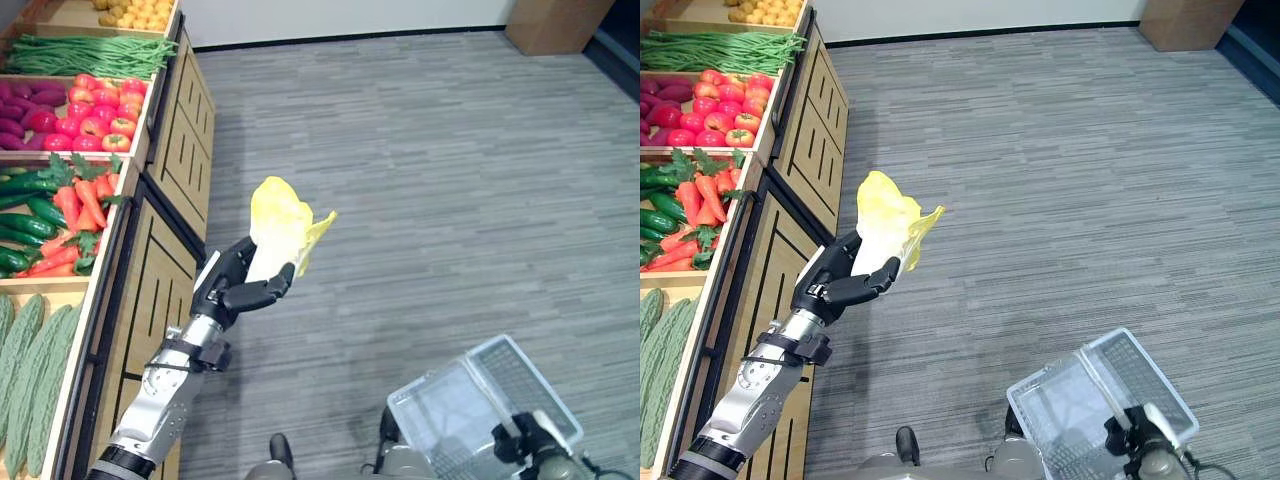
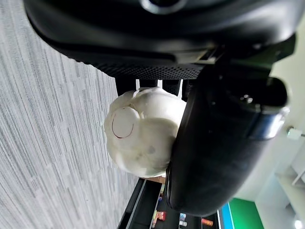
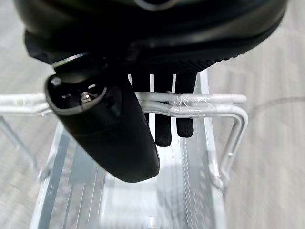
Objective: Get the vegetables into the basket
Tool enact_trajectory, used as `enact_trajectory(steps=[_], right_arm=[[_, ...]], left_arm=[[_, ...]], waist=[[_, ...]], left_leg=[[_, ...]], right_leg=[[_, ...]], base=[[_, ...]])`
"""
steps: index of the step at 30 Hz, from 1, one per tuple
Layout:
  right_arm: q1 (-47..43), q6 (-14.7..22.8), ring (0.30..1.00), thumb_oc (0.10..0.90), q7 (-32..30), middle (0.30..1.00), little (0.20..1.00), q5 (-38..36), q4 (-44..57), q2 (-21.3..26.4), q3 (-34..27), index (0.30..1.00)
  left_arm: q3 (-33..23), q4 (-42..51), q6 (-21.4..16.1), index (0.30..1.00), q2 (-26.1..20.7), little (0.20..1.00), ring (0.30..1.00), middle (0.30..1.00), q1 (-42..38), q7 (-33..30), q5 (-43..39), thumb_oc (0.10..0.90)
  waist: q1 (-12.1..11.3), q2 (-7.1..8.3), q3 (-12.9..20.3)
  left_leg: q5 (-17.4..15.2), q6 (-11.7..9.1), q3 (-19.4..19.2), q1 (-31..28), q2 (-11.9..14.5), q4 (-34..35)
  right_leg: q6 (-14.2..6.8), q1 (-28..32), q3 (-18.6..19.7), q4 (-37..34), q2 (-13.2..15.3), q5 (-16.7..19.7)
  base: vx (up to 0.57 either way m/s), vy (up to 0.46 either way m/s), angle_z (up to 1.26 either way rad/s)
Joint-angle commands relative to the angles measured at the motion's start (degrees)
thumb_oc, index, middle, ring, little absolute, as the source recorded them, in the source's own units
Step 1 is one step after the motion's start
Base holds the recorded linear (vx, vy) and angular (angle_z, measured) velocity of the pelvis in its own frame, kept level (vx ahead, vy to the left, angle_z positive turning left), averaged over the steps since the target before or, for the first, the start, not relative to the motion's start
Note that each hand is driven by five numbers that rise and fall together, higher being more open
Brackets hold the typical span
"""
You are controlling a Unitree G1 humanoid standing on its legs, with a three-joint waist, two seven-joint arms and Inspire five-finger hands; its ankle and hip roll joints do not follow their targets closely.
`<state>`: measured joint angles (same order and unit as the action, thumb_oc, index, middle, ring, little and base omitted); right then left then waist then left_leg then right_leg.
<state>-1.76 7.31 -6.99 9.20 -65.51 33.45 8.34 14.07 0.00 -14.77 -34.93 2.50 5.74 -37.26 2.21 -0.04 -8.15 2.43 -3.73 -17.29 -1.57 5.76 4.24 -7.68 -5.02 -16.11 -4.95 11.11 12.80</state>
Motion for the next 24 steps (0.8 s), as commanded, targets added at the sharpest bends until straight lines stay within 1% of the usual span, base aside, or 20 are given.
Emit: enact_trajectory(steps=[1, 2, 5, 10, 13, 18, 20, 21, 23, 24], right_arm=[[-2.8, 3.3, 0.300, 0.400, -2.2, 0.300, 0.300, -0.2, 7.2, 6.7, 2.1, 0.300], [-2.7, 3.2, 0.300, 0.400, -2.2, 0.300, 0.300, -0.2, 7.4, 6.7, 2.1, 0.300], [-6.9, 4.5, 0.300, 0.400, -2.0, 0.300, 0.300, 0.5, 15.6, 11.1, 4.6, 0.300], [-13.2, 5.1, 0.300, 0.400, -1.3, 0.300, 0.300, 2.0, 24.5, 14.0, 8.7, 0.300], [-19.8, 5.2, 0.300, 0.400, -1.4, 0.300, 0.300, 1.5, 24.7, 13.5, 12.4, 0.300], [-26.3, 4.8, 0.300, 0.400, -1.1, 0.300, 0.300, 1.1, 22.6, 12.3, 16.5, 0.300], [-33.3, 4.7, 0.300, 0.400, -1.1, 0.300, 0.300, 0.5, 19.6, 11.1, 20.9, 0.300], [-33.4, 4.7, 0.300, 0.400, -1.1, 0.300, 0.300, 0.5, 19.5, 11.1, 20.9, 0.300], [-37.6, 4.7, 0.300, 0.400, -1.1, 0.300, 0.300, 0.1, 17.3, 9.9, 23.6, 0.300], [-38.8, 4.7, 0.300, 0.400, -1.1, 0.300, 0.300, -0.2, 16.9, 9.6, 24.2, 0.300]], left_arm=[[-0.6, 9.3, -5.5, 0.300, -3.7, 0.300, 0.300, 0.300, -3.6, 1.5, 3.3, 0.400], [-0.6, 9.3, -5.5, 0.300, -3.7, 0.300, 0.300, 0.300, -3.6, 1.5, 3.3, 0.400], [1.1, 9.8, -5.8, 0.300, -4.9, 0.300, 0.300, 0.300, -5.0, 1.3, 5.0, 0.400], [3.3, 10.4, -5.7, 0.300, -6.3, 0.300, 0.300, 0.300, -7.6, 1.2, 7.3, 0.400], [5.9, 10.6, -5.6, 0.300, -7.1, 0.300, 0.300, 0.300, -10.8, 1.1, 8.7, 0.400], [8.5, 11.1, -5.9, 0.300, -8.6, 0.300, 0.300, 0.300, -14.7, 0.9, 10.4, 0.400], [12.7, 11.3, -6.5, 0.300, -11.8, 0.300, 0.300, 0.300, -20.7, 1.3, 12.5, 0.400], [12.7, 11.2, -6.5, 0.300, -11.8, 0.300, 0.300, 0.300, -20.7, 1.3, 12.6, 0.400], [17.0, 11.4, -7.6, 0.300, -15.0, 0.300, 0.300, 0.300, -26.6, 0.4, 18.6, 0.400], [18.2, 11.5, -8.2, 0.300, -16.2, 0.300, 0.300, 0.300, -28.6, -0.4, 21.3, 0.400]], waist=[[-0.9, 4.24, 3.2], [-0.9, 4.19, 3.2], [-0.9, 3.87, 4.2], [-1.0, 3.42, 5.0], [-1.4, 3.05, 5.5], [-1.7, 2.75, 5.6], [-1.8, 2.52, 5.8], [-1.8, 2.53, 5.8], [-1.8, 2.27, 5.9], [-1.6, 2.19, 5.9]], left_leg=[[2.8, -4.0, 3.7, -0.3, 2.1, 0.8], [2.8, -4.0, 3.7, -0.4, 2.1, 0.8], [2.6, -4.1, 3.3, -1.2, 2.4, 0.8], [2.4, -4.2, 2.8, -1.8, 2.7, 0.8], [2.4, -4.2, 2.7, -1.9, 3.0, 0.8], [2.3, -4.4, 2.5, -2.0, 3.2, 0.8], [2.4, -4.5, 2.3, -2.0, 3.5, 0.8], [2.4, -4.5, 2.3, -2.0, 3.5, 0.8], [2.4, -4.6, 2.0, -2.2, 3.6, 0.8], [2.3, -4.6, 1.9, -2.2, 3.6, 0.8]], right_leg=[[-6.0, 0.8, 3.6, 0.4, 4.3, 1.6], [-6.0, 0.8, 3.6, 0.4, 4.2, 1.6], [-5.9, 1.5, 4.0, 0.4, 4.1, 1.1], [-5.7, 1.9, 4.4, 0.3, 3.7, 0.4], [-5.5, 2.2, 4.4, 0.1, 3.6, -0.2], [-5.4, 2.5, 4.4, 0.0, 3.5, -0.5], [-5.3, 2.4, 4.6, -0.1, 3.3, -0.6], [-5.3, 2.4, 4.6, -0.1, 3.3, -0.6], [-5.3, 2.3, 4.7, -0.1, 3.3, -0.6], [-5.4, 2.3, 4.9, -0.1, 3.3, -0.6]], base=[[0.02, -0.004, -0.04], [0.02, 0.000, -0.06], [0.01, 0.005, -0.03], [0.00, 0.002, -0.04], [0.00, -0.001, -0.02], [0.00, 0.000, 0.00], [0.00, 0.000, 0.00], [-0.01, -0.003, -0.03], [0.00, 0.000, 0.00], [0.00, 0.000, 0.00]])
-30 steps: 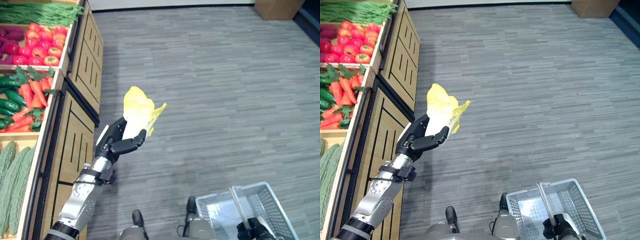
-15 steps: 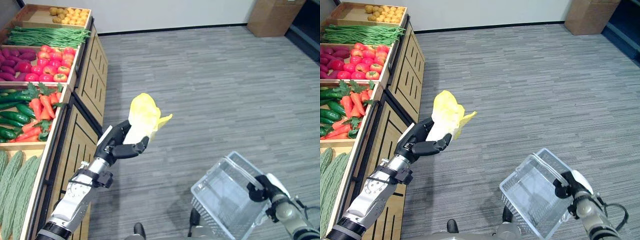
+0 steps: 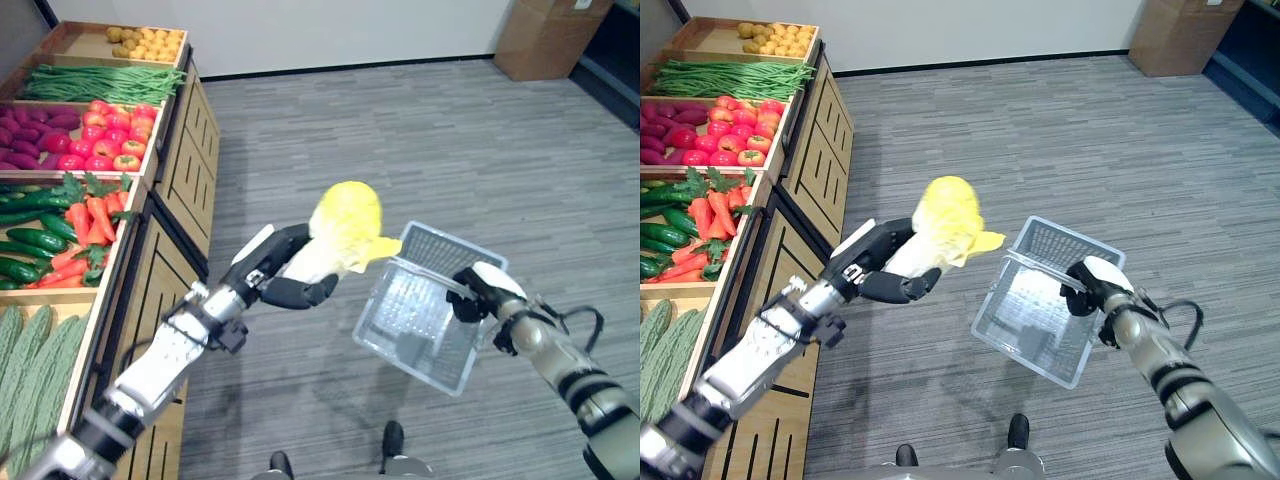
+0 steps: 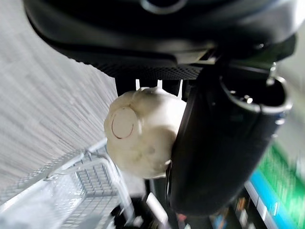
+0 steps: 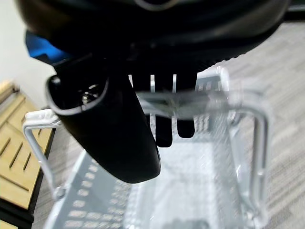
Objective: Get the vegetables into the basket
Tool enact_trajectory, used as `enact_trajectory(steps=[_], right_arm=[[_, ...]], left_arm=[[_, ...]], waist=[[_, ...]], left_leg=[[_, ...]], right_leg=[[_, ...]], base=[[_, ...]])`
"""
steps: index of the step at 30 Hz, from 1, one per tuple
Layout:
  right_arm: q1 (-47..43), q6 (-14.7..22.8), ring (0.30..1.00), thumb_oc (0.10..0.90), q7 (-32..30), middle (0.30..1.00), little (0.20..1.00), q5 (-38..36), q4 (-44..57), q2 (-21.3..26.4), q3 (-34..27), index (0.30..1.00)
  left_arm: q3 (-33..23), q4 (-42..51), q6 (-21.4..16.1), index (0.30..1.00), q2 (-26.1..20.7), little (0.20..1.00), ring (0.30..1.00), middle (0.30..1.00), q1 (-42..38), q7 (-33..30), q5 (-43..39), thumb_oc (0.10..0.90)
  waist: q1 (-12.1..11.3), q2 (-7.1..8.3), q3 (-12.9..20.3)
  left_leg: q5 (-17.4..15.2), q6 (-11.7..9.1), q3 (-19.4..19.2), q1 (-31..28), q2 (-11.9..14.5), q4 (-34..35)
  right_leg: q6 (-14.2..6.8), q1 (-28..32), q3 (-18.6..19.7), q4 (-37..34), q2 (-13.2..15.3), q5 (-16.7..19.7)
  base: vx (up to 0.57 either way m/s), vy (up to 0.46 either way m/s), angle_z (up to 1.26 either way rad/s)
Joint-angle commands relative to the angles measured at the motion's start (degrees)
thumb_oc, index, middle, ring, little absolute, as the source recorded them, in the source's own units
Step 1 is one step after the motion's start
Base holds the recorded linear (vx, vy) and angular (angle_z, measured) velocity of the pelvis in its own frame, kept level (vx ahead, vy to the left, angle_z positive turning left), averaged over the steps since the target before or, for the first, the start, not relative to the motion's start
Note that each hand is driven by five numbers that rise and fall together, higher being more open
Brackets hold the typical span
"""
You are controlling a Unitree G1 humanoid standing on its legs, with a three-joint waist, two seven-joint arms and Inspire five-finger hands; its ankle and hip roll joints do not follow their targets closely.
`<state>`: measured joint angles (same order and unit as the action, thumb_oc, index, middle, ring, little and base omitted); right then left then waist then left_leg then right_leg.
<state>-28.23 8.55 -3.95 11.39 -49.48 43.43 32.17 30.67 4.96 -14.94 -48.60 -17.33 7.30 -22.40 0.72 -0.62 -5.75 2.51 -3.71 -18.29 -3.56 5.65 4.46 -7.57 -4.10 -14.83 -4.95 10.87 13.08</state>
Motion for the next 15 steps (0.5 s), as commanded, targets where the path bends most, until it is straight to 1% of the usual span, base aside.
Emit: enact_trajectory(steps=[1, 3, 4, 5, 6, 7, 8, 11, 13, 15], right_arm=[[-12.4, 3.4, 0.300, 0.400, -4.2, 0.300, 0.300, -2.4, 0.8, -0.5, 0.3, 0.300], [-14.1, 3.6, 0.300, 0.400, -4.6, 0.300, 0.300, -3.2, 0.5, -0.9, 1.2, 0.300], [-15.1, 3.9, 0.300, 0.400, -5.1, 0.300, 0.300, -3.5, 1.1, -1.4, 1.6, 0.300], [-15.0, 3.9, 0.300, 0.400, -5.1, 0.300, 0.300, -3.5, 1.1, -1.4, 1.3, 0.300], [-16.0, 4.1, 0.300, 0.400, -5.2, 0.300, 0.300, -4.2, 2.3, -1.9, 2.0, 0.300], [-16.1, 4.1, 0.300, 0.400, -5.2, 0.300, 0.300, -4.5, 2.7, -1.9, 2.0, 0.300], [-16.0, 4.1, 0.300, 0.400, -5.2, 0.300, 0.300, -4.5, 2.7, -1.9, 1.9, 0.300], [-16.5, 4.5, 0.300, 0.400, -4.2, 0.300, 0.300, -6.8, 8.3, -2.8, 2.4, 0.300], [-16.9, 5.0, 0.300, 0.400, -3.2, 0.300, 0.300, -8.7, 12.6, -3.7, 2.8, 0.300], [-16.7, 5.1, 0.300, 0.400, -2.7, 0.300, 0.300, -9.8, 14.2, -3.9, 2.6, 0.300]], left_arm=[[1.8, 6.4, -8.1, 0.300, -2.5, 0.300, 0.300, 0.300, -8.9, -2.1, 6.5, 0.400], [5.1, 6.6, -9.2, 0.300, -5.2, 0.300, 0.300, 0.300, -14.1, -4.9, 15.1, 0.400], [9.0, 6.4, -9.9, 0.300, -7.1, 0.300, 0.300, 0.300, -19.7, -7.0, 23.8, 0.400], [9.6, 6.0, -10.0, 0.300, -7.0, 0.300, 0.300, 0.300, -20.3, -7.3, 24.1, 0.400], [13.2, 6.0, -10.9, 0.300, -7.6, 0.300, 0.300, 0.300, -24.8, -8.1, 30.1, 0.400], [14.4, 6.0, -11.1, 0.300, -7.9, 0.300, 0.300, 0.300, -26.1, -8.7, 33.1, 0.400], [14.5, 5.9, -11.1, 0.300, -7.8, 0.300, 0.300, 0.300, -26.2, -8.7, 33.1, 0.400], [17.3, 4.9, -11.6, 0.300, -7.8, 0.300, 0.300, 0.300, -28.2, -9.9, 40.8, 0.400], [18.6, 2.4, -11.2, 0.300, -6.2, 0.300, 0.300, 0.300, -28.2, -10.3, 44.3, 0.400], [18.4, 1.3, -10.8, 0.300, -5.5, 0.300, 0.300, 0.300, -27.5, -10.4, 44.7, 0.400]], waist=[[-0.2, 2.82, 3.4], [0.1, 2.55, 3.5], [0.4, 2.36, 3.5], [0.2, 2.50, 3.4], [0.6, 2.30, 3.3], [0.6, 2.25, 3.3], [0.5, 2.28, 3.3], [1.2, 2.04, 3.4], [1.7, 1.98, 3.4], [1.8, 2.00, 3.3]], left_leg=[[2.2, -4.7, 2.9, -0.3, 3.7, 0.5], [2.1, -4.8, 2.7, -0.3, 3.8, 0.5], [2.1, -4.8, 2.6, -0.4, 3.7, 0.5], [2.0, -4.8, 2.6, -0.4, 3.7, 0.5], [1.9, -4.8, 2.4, -0.5, 3.7, 0.5], [1.9, -4.8, 2.4, -0.4, 3.7, 0.5], [1.9, -4.8, 2.4, -0.4, 3.7, 0.5], [1.7, -4.8, 1.9, -0.7, 3.8, 0.5], [1.6, -4.8, 1.4, -0.9, 3.8, 0.5], [1.5, -4.8, 1.3, -1.0, 3.7, 0.5]], right_leg=[[-5.5, 1.4, 3.6, 0.0, 3.5, -0.9], [-5.6, 1.4, 3.7, 0.0, 3.5, -0.9], [-5.7, 1.3, 3.7, 0.0, 3.5, -0.9], [-5.7, 1.4, 3.7, 0.0, 3.5, -1.0], [-5.8, 1.3, 3.8, 0.0, 3.5, -1.0], [-5.8, 1.2, 3.8, 0.0, 3.6, -0.9], [-5.8, 1.2, 3.9, 0.0, 3.6, -0.9], [-5.9, 0.8, 4.3, 0.0, 3.6, -1.0], [-5.9, 0.7, 4.8, 0.0, 3.5, -1.2], [-5.9, 0.6, 5.0, 0.0, 3.5, -1.2]], base=[[0.00, 0.000, 0.00], [0.01, 0.001, -0.05], [0.00, -0.001, -0.05], [0.00, 0.000, -0.04], [0.00, 0.000, 0.00], [0.00, 0.002, -0.04], [0.00, 0.001, -0.05], [0.01, 0.009, -0.10], [0.02, 0.012, -0.13], [0.01, 0.007, -0.12]])
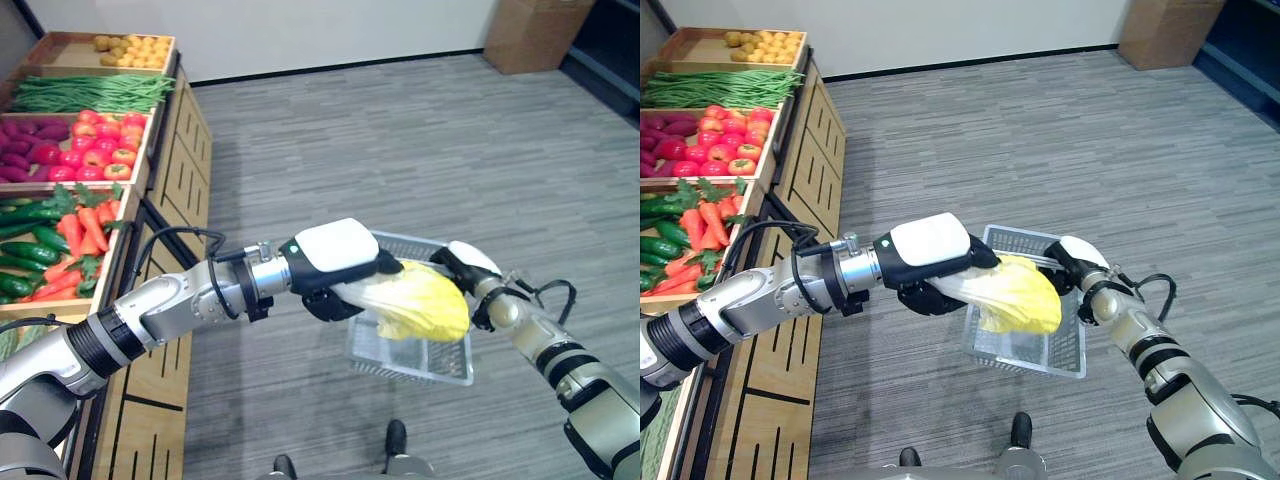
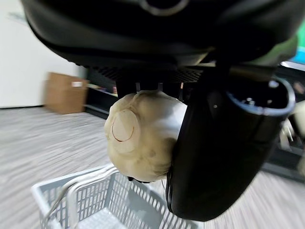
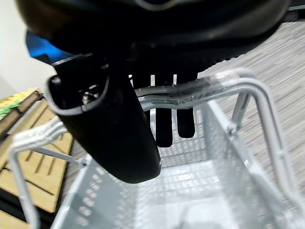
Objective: Get the vegetables into the basket
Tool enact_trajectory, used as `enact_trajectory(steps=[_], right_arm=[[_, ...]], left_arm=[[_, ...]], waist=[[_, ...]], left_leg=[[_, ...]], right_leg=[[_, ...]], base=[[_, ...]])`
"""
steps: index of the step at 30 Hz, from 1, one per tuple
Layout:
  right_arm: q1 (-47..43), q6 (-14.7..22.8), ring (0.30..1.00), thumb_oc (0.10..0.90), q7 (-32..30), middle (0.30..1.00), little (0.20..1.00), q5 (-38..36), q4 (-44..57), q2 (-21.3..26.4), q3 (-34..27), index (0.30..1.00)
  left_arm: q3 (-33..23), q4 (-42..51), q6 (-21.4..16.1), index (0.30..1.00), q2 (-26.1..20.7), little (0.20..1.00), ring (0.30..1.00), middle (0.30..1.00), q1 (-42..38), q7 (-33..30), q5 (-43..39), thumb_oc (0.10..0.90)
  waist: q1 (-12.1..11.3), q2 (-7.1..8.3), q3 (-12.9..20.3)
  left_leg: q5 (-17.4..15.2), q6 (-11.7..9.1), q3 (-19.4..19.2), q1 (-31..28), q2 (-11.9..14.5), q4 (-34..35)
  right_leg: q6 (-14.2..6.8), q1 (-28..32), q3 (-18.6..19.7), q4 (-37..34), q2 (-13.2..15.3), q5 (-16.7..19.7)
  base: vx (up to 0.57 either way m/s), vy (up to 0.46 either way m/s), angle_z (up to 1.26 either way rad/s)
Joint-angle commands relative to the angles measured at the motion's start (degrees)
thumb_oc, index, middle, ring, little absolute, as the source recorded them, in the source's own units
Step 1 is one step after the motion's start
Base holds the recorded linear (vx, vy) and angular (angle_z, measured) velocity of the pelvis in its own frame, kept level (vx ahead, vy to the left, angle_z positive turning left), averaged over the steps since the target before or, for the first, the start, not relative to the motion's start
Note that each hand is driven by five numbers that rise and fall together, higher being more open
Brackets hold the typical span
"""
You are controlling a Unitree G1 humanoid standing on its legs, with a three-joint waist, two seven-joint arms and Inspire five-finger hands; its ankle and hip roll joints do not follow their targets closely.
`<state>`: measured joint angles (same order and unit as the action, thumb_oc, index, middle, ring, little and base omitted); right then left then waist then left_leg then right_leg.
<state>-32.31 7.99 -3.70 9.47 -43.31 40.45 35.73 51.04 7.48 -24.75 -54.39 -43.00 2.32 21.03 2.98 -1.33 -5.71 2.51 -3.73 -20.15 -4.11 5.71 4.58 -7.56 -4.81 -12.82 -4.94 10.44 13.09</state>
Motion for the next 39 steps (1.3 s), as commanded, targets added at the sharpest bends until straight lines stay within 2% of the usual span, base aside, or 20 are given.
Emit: enact_trajectory(steps=[1, 3, 6, 11, 20, 21, 22, 23, 24, 25, 26, 30, 39], right_arm=[[-12.4, 5.7, 0.300, 0.400, -2.3, 0.300, 0.300, -9.2, 9.8, -1.1, -1.1, 0.300], [-11.4, 5.5, 0.300, 0.400, -1.0, 0.300, 0.300, -11.8, 12.7, -2.1, -1.4, 0.300], [-11.2, 5.4, 0.300, 0.400, -0.7, 0.300, 0.300, -12.2, 13.5, -2.2, -1.2, 0.300], [-10.4, 5.4, 0.300, 0.400, 0.9, 0.300, 0.300, -14.1, 18.6, -3.2, -1.1, 0.300], [-8.1, 5.9, 0.300, 0.400, 3.6, 0.300, 0.300, -18.4, 25.9, -2.6, -1.5, 0.300], [-7.9, 5.9, 0.300, 0.400, 3.8, 0.300, 0.300, -19.2, 27.1, -2.3, -1.7, 0.300], [-7.6, 6.0, 0.300, 0.400, 4.0, 0.300, 0.300, -19.6, 27.6, -2.2, -1.8, 0.300], [-7.6, 6.0, 0.300, 0.400, 4.0, 0.300, 0.300, -19.6, 27.6, -2.2, -1.8, 0.300], [-7.2, 6.1, 0.300, 0.400, 4.2, 0.300, 0.300, -20.8, 28.8, -2.2, -2.0, 0.300], [-6.9, 6.2, 0.300, 0.400, 4.4, 0.300, 0.300, -21.1, 29.3, -2.2, -2.2, 0.300], [-6.5, 6.2, 0.300, 0.400, 4.4, 0.300, 0.300, -21.4, 29.7, -2.2, -2.2, 0.300], [-6.2, 6.1, 0.300, 0.400, 4.8, 0.300, 0.300, -22.0, 31.3, -1.7, -2.0, 0.300], [-3.2, 5.5, 0.300, 0.400, 5.8, 0.300, 0.300, -23.9, 29.4, -2.5, -3.1, 0.300]], left_arm=[[-2.3, -2.3, -0.6, 0.300, 1.2, 0.300, 0.300, 0.300, -0.9, -5.7, 1.6, 0.400], [-3.2, -5.8, 0.7, 0.300, 4.3, 0.300, 0.300, 0.300, 1.1, -6.2, 3.0, 0.400], [-3.4, -7.2, 0.9, 0.300, 5.7, 0.300, 0.300, 0.300, 2.0, -6.5, 3.4, 0.400], [-4.9, -14.8, 3.3, 0.300, 12.4, 0.300, 0.300, 0.300, 5.5, -8.6, 7.4, 0.400], [-5.9, -27.5, 6.9, 0.300, 18.4, 0.300, 0.300, 0.300, 8.7, -12.4, 15.0, 0.400], [-6.3, -29.3, 7.6, 0.385, 19.2, 0.385, 0.385, 0.385, 9.3, -13.1, 15.9, 0.461], [-6.5, -30.0, 7.9, 0.500, 19.6, 0.500, 0.500, 0.500, 9.4, -13.4, 16.4, 0.543], [-6.5, -30.0, 7.9, 0.533, 19.6, 0.533, 0.533, 0.533, 9.4, -13.5, 16.4, 0.567], [-7.3, -32.6, 9.1, 0.654, 20.7, 0.654, 0.654, 0.654, 10.1, -14.6, 17.7, 0.653], [-7.7, -33.9, 9.8, 0.849, 21.2, 0.849, 0.849, 0.849, 10.4, -15.4, 18.8, 0.792], [-7.8, -35.3, 10.6, 1.000, 21.8, 1.000, 1.000, 1.000, 10.6, -16.3, 20.2, 0.900], [-7.7, -38.7, 12.5, 1.000, 22.9, 1.000, 1.000, 1.000, 10.6, -16.7, 23.6, 0.900], [-10.2, -39.7, 12.8, 1.000, 23.6, 1.000, 1.000, 1.000, 14.2, -17.0, 21.7, 0.900]], waist=[[-0.3, 2.79, 3.2], [0.1, 2.95, 3.2], [0.1, 2.95, 3.3], [0.6, 3.43, 3.2], [0.9, 4.03, 3.4], [0.9, 4.08, 3.5], [1.0, 4.09, 3.6], [0.9, 4.08, 3.6], [1.0, 4.26, 3.6], [1.0, 4.31, 3.7], [1.0, 4.34, 3.8], [1.2, 4.38, 3.8], [0.7, 4.62, 4.3]], left_leg=[[1.5, -4.7, 3.1, -0.5, 3.7, 0.4], [1.4, -4.6, 2.9, -0.7, 3.6, 0.4], [1.3, -4.6, 2.9, -0.8, 3.5, 0.4], [1.0, -4.2, 2.7, -1.0, 3.3, 0.4], [0.7, -4.1, 2.5, -1.3, 3.2, 0.4], [0.7, -4.1, 2.4, -1.4, 3.3, 0.4], [0.7, -4.1, 2.3, -1.4, 3.3, 0.4], [0.7, -4.1, 2.3, -1.4, 3.3, 0.4], [0.7, -4.1, 2.2, -1.5, 3.4, 0.4], [0.8, -4.1, 2.1, -1.5, 3.5, 0.4], [0.8, -4.2, 2.0, -1.6, 3.5, 0.4], [0.8, -4.3, 1.7, -1.6, 3.7, 0.4], [0.9, -4.4, 1.5, -1.8, 3.9, 0.4]], right_leg=[[-5.9, 1.3, 3.1, 0.0, 3.9, -1.2], [-5.9, 1.3, 3.5, 0.0, 3.9, -1.2], [-5.9, 1.3, 3.5, 0.0, 3.9, -1.3], [-5.8, 1.3, 3.9, 0.1, 4.1, -1.3], [-5.7, 1.4, 4.1, 0.1, 4.0, -1.6], [-5.6, 1.4, 4.1, 0.1, 3.9, -1.6], [-5.6, 1.5, 4.1, 0.1, 3.9, -1.7], [-5.6, 1.5, 4.1, 0.1, 3.9, -1.7], [-5.6, 1.5, 4.2, 0.1, 3.8, -1.7], [-5.6, 1.5, 4.2, 0.1, 3.8, -1.7], [-5.6, 1.6, 4.2, 0.0, 3.7, -1.8], [-5.5, 1.4, 4.4, 0.0, 3.6, -1.9], [-5.3, 1.7, 4.3, -0.1, 3.3, -1.9]], base=[[0.02, 0.006, -0.09], [0.02, 0.002, -0.07], [0.01, 0.004, -0.06], [0.00, 0.000, 0.00], [0.00, 0.000, 0.00], [0.00, 0.000, 0.00], [0.00, 0.000, 0.00], [0.00, 0.000, 0.00], [0.00, 0.000, 0.00], [0.00, 0.000, 0.00], [0.00, 0.000, 0.00], [0.00, 0.000, 0.00], [0.00, -0.005, -0.02]])
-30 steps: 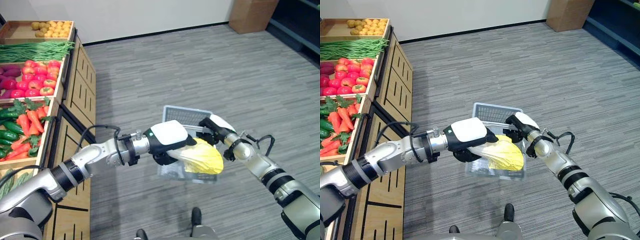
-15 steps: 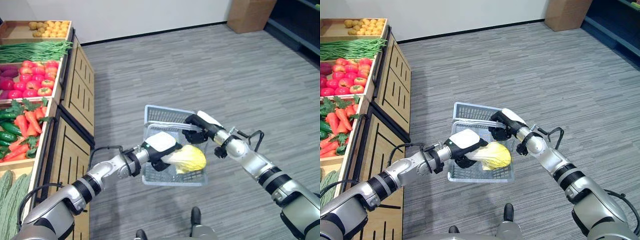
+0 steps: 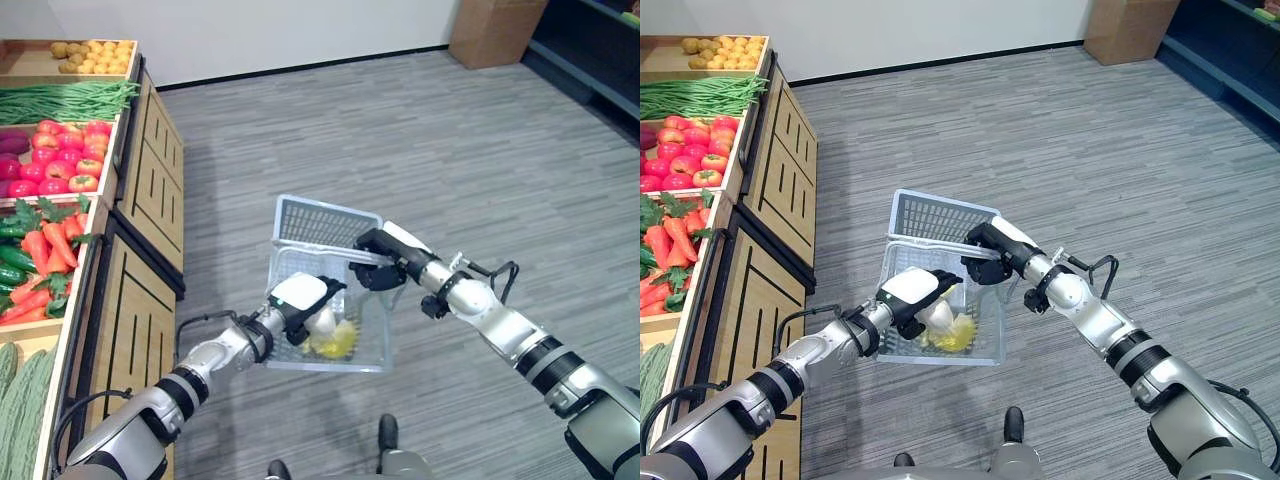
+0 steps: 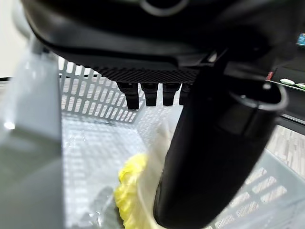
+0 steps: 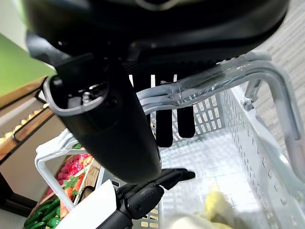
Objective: Get the vegetables into the basket
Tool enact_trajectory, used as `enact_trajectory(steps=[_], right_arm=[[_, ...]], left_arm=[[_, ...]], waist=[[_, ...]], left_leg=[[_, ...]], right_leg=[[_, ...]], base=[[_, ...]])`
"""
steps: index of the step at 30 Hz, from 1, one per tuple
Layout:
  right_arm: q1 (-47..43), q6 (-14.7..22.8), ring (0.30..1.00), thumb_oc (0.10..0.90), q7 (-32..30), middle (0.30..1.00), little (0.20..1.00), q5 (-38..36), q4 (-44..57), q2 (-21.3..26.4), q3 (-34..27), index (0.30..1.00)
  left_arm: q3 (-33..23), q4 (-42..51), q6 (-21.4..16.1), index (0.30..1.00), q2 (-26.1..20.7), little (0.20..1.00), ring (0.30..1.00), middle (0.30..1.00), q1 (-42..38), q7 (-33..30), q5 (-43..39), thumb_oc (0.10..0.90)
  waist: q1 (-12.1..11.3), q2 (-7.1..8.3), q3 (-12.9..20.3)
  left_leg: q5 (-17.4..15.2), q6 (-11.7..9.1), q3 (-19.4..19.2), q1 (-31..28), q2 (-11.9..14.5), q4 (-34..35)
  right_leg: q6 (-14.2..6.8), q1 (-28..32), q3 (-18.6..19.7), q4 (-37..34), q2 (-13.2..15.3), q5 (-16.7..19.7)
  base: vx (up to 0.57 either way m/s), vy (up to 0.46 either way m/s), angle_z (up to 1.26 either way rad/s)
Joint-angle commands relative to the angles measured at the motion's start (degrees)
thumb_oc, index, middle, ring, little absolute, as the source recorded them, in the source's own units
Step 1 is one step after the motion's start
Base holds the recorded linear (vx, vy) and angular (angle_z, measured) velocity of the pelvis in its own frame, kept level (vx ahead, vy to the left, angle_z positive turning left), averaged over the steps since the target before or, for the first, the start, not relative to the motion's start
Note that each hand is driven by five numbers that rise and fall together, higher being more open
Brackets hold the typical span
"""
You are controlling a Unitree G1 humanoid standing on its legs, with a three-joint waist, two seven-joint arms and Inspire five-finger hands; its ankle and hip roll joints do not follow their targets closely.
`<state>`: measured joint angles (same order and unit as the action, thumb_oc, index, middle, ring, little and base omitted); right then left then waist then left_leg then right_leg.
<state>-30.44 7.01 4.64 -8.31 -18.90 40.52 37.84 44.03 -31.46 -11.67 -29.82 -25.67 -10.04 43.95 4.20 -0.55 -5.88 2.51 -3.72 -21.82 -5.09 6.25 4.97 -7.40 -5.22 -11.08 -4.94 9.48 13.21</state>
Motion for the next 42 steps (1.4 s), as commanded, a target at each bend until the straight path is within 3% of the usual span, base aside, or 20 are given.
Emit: enact_trajectory(steps=[1, 6, 7, 14, 16, 17, 22, 31, 35, 37, 42], right_arm=[[-4.7, 6.4, 0.300, 0.400, -2.6, 0.300, 0.300, -6.4, 4.5, -2.8, -5.4, 0.300], [-2.7, 5.5, 0.300, 0.400, -3.4, 0.300, 0.300, -6.6, 0.2, -4.5, -7.3, 0.300], [-1.6, 4.8, 0.300, 0.400, -3.9, 0.300, 0.300, -5.6, -1.7, -4.5, -8.8, 0.300], [0.3, 3.5, 0.300, 0.400, -5.5, 0.300, 0.300, -1.4, -10.8, -5.0, -12.4, 0.300], [0.3, 3.5, 0.300, 0.400, -5.6, 0.300, 0.300, -1.0, -12.1, -5.3, -12.5, 0.300], [0.1, 3.1, 0.300, 0.400, -6.1, 0.300, 0.300, -0.2, -15.5, -5.7, -13.3, 0.300], [1.2, 2.7, 0.300, 0.400, -6.7, 0.300, 0.300, -0.6, -21.2, -7.1, -15.7, 0.300], [6.4, 3.1, 0.300, 0.400, -6.9, 0.300, 0.300, 0.3, -24.7, -6.2, -21.0, 0.300], [11.2, 3.2, 0.300, 0.400, -7.6, 0.300, 0.300, 1.5, -24.6, -4.9, -25.8, 0.300], [12.1, 3.1, 0.300, 0.400, -7.8, 0.300, 0.300, 2.0, -24.4, -4.5, -26.5, 0.300], [13.2, 3.1, 0.300, 0.400, -8.4, 0.300, 0.300, 3.3, -24.1, -2.0, -29.1, 0.300]], left_arm=[[-3.4, -0.3, -0.3, 1.000, -0.9, 1.000, 1.000, 1.000, -2.8, -4.7, -1.5, 0.900], [-7.2, 6.9, -2.3, 1.000, -0.5, 1.000, 1.000, 1.000, 1.1, -3.0, -11.7, 0.900], [-9.6, 13.3, -4.0, 1.000, -0.9, 1.000, 1.000, 1.000, 4.5, -0.8, -18.6, 0.900], [-15.9, 33.6, -7.4, 1.000, -5.8, 1.000, 1.000, 1.000, 13.5, 7.2, -43.4, 0.900], [-17.0, 35.4, -7.3, 1.000, -6.6, 1.000, 1.000, 1.000, 15.2, 8.2, -46.4, 0.900], [-19.0, 39.0, -7.6, 1.000, -6.9, 1.000, 1.000, 1.000, 17.9, 10.4, -54.4, 0.900], [-24.5, 43.5, -6.4, 1.000, -7.0, 1.000, 1.000, 1.000, 25.3, 14.3, -66.6, 0.900], [-33.7, 38.3, -5.8, 1.000, -4.9, 1.000, 1.000, 1.000, 34.7, 13.1, -64.6, 0.900], [-38.1, 24.1, -3.0, 1.000, -0.5, 1.000, 1.000, 1.000, 40.2, 10.3, -57.2, 0.900], [-37.8, 19.6, -2.2, 1.000, 0.2, 1.000, 1.000, 1.000, 40.2, 9.6, -54.6, 0.900], [-32.8, -4.5, 1.0, 1.000, 2.0, 1.000, 1.000, 1.000, 37.8, 7.5, -35.0, 0.900]], waist=[[-0.6, 3.88, 4.5], [-1.3, 4.02, 4.4], [-1.9, 4.09, 4.3], [-3.5, 3.75, 4.3], [-3.6, 3.80, 4.4], [-4.3, 3.76, 4.2], [-5.2, 3.70, 3.9], [-6.5, 3.88, 4.0], [-7.1, 3.81, 4.1], [-7.0, 3.76, 4.1], [-6.7, 3.73, 4.0]], left_leg=[[0.9, -4.4, 3.2, -0.8, 3.4, 0.0], [1.1, -4.3, 4.0, -0.6, 3.4, 0.0], [1.1, -4.2, 4.5, -0.4, 3.5, 0.0], [1.2, -4.0, 6.0, -0.1, 3.3, 0.0], [1.2, -4.0, 6.1, 0.1, 3.3, 0.0], [1.3, -3.9, 6.4, 0.3, 3.3, 0.0], [1.5, -3.8, 7.1, 0.5, 3.2, 0.0], [1.8, -3.7, 8.5, 1.1, 3.0, 0.0], [2.1, -3.5, 9.4, 1.5, 2.9, 0.0], [2.1, -3.5, 9.4, 1.6, 2.9, 0.0], [2.2, -3.4, 9.3, 2.0, 2.8, 0.0]], right_leg=[[-5.4, 2.2, 2.5, -0.1, 4.3, -2.1], [-5.2, 2.8, 1.7, -0.1, 4.3, -2.1], [-5.1, 2.9, 1.4, -0.1, 4.4, -2.2], [-5.0, 3.8, 0.1, -0.1, 4.7, -2.3], [-5.0, 3.8, -0.1, -0.1, 4.7, -2.3], [-4.9, 3.9, -0.4, -0.1, 4.7, -2.2], [-4.7, 4.3, -0.9, -0.1, 4.9, -2.2], [-4.7, 4.9, -2.0, -0.1, 5.1, -2.4], [-4.8, 5.3, -3.0, -0.1, 5.3, -2.5], [-4.8, 5.3, -3.1, -0.1, 5.3, -2.5], [-5.0, 4.9, -3.1, -0.1, 5.4, -2.4]], base=[[0.00, 0.000, 0.00], [0.00, -0.002, 0.01], [-0.02, -0.008, 0.05], [0.00, 0.007, 0.13], [-0.01, 0.001, 0.03], [-0.02, 0.007, 0.05], [-0.02, 0.008, 0.07], [-0.01, 0.003, 0.06], [-0.01, 0.001, 0.13], [0.00, 0.002, 0.06], [-0.01, 0.006, 0.04]])
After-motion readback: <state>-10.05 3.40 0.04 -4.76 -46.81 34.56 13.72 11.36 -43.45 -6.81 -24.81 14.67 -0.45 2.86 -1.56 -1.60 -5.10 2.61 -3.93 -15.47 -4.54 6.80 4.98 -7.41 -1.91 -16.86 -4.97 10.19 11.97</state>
